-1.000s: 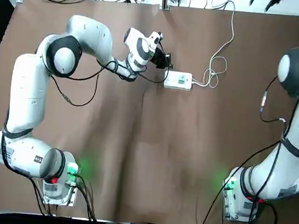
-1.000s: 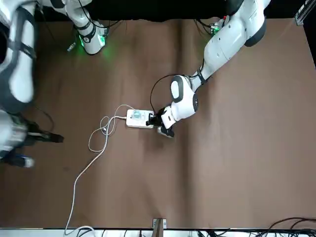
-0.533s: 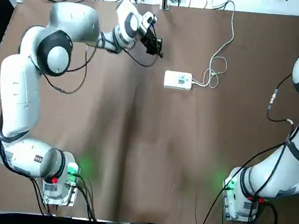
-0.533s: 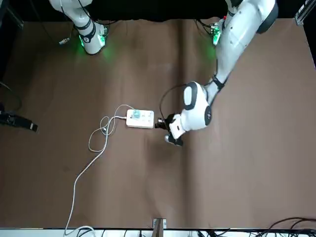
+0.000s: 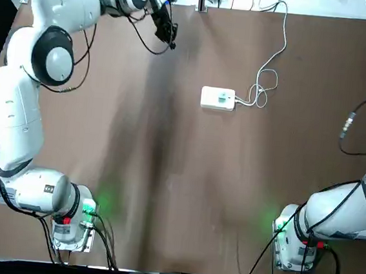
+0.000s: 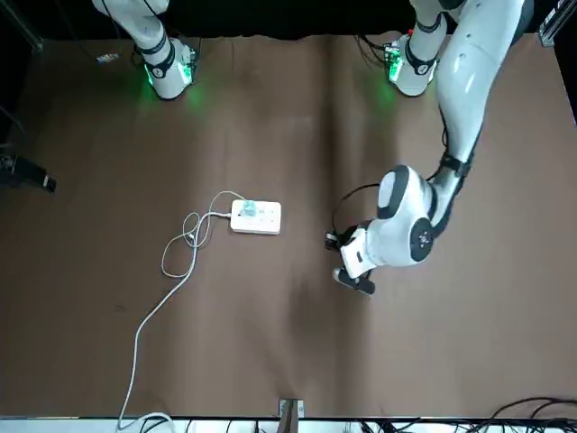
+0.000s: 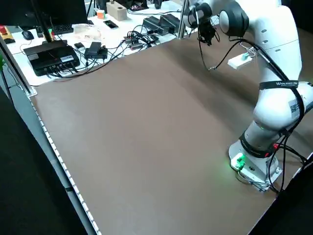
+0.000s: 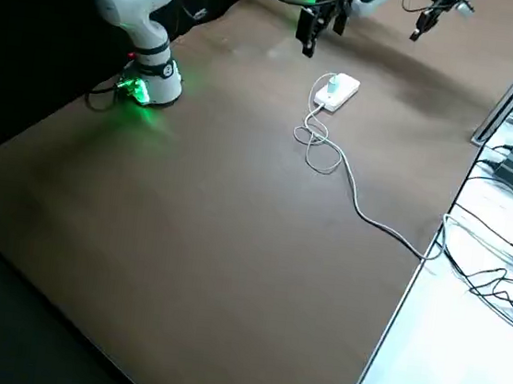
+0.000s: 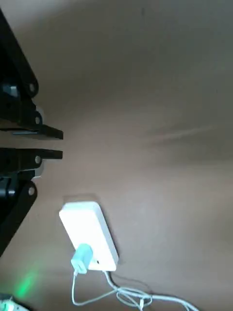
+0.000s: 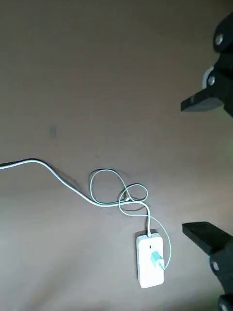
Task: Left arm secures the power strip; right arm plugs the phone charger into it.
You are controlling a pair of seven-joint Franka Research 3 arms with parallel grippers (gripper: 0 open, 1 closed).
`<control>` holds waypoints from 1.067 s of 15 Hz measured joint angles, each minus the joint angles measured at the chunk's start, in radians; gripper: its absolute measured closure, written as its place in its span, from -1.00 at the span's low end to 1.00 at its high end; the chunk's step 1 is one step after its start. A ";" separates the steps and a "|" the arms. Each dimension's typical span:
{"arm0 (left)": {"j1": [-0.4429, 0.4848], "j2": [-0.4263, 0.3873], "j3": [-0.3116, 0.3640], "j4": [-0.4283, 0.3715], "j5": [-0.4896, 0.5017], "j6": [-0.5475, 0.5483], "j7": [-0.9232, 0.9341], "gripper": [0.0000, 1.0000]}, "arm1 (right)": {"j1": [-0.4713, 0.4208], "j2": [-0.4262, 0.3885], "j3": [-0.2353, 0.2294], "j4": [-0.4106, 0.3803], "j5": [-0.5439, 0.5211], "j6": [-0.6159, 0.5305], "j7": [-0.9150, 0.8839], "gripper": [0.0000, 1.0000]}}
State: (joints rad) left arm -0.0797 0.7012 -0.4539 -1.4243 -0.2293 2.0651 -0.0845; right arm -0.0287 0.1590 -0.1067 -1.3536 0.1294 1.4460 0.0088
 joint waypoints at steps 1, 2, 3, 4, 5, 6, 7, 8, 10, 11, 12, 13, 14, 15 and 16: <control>0.017 -0.022 0.002 0.002 0.019 -0.031 -0.010 0.71 | -0.005 -0.021 0.007 -0.023 -0.002 0.009 0.000 -1.00; 0.038 -0.047 0.004 0.004 0.030 -0.071 -0.015 0.62 | -0.006 -0.034 0.010 -0.036 -0.006 0.015 0.000 -1.00; 0.063 -0.075 0.005 0.005 0.038 -0.117 -0.017 0.45 | -0.006 -0.042 0.012 -0.040 -0.018 0.022 0.000 -1.00; 0.088 -0.105 0.006 0.005 0.050 -0.164 -0.027 0.28 | -0.006 -0.045 0.015 -0.041 -0.035 0.027 0.000 -1.00; 0.112 -0.134 0.008 0.005 0.068 -0.205 -0.038 0.09 | -0.006 -0.046 0.018 -0.041 -0.049 0.030 0.000 -1.00; 0.137 -0.162 0.008 0.005 0.087 -0.238 -0.040 -0.09 | -0.006 -0.046 0.021 -0.041 -0.057 0.032 0.000 -1.00; 0.162 -0.190 0.009 0.005 0.098 -0.264 -0.040 -0.28 | -0.006 -0.046 0.024 -0.043 -0.062 0.032 0.000 -1.00; 0.185 -0.220 0.010 0.006 0.106 -0.282 -0.040 -0.46 | -0.006 -0.046 0.026 -0.044 -0.065 0.031 0.000 -1.00; 0.231 -0.287 0.012 0.008 0.134 -0.294 -0.044 -0.80 | -0.010 -0.046 0.025 -0.045 -0.067 0.031 0.000 -1.00; 0.256 -0.324 0.012 0.009 0.145 -0.296 -0.045 -0.96 | -0.014 -0.046 0.024 -0.044 -0.068 0.032 0.000 -1.00; 0.285 -0.371 0.013 0.011 0.163 -0.297 -0.045 -1.00 | -0.016 -0.046 0.023 -0.045 -0.068 0.032 0.000 -1.00; 0.303 -0.407 0.013 0.012 0.194 -0.299 -0.044 -1.00 | -0.017 -0.046 0.024 -0.045 -0.068 0.032 0.000 -1.00; 0.313 -0.437 0.014 0.015 0.237 -0.300 -0.044 -1.00 | -0.017 -0.046 0.024 -0.045 -0.068 0.032 0.000 -1.00; 0.317 -0.456 0.015 0.026 0.281 -0.300 -0.044 -1.00 | -0.017 -0.046 0.024 -0.045 -0.069 0.032 0.000 -1.00; 0.316 -0.470 0.016 0.040 0.313 -0.300 -0.045 -1.00 | -0.017 -0.046 0.024 -0.045 -0.072 0.034 0.000 -1.00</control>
State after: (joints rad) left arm 0.2367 0.2307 -0.4376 -1.3847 0.0842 1.7653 -0.1296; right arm -0.0456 0.1134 -0.0829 -1.3981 0.0579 1.4800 0.0084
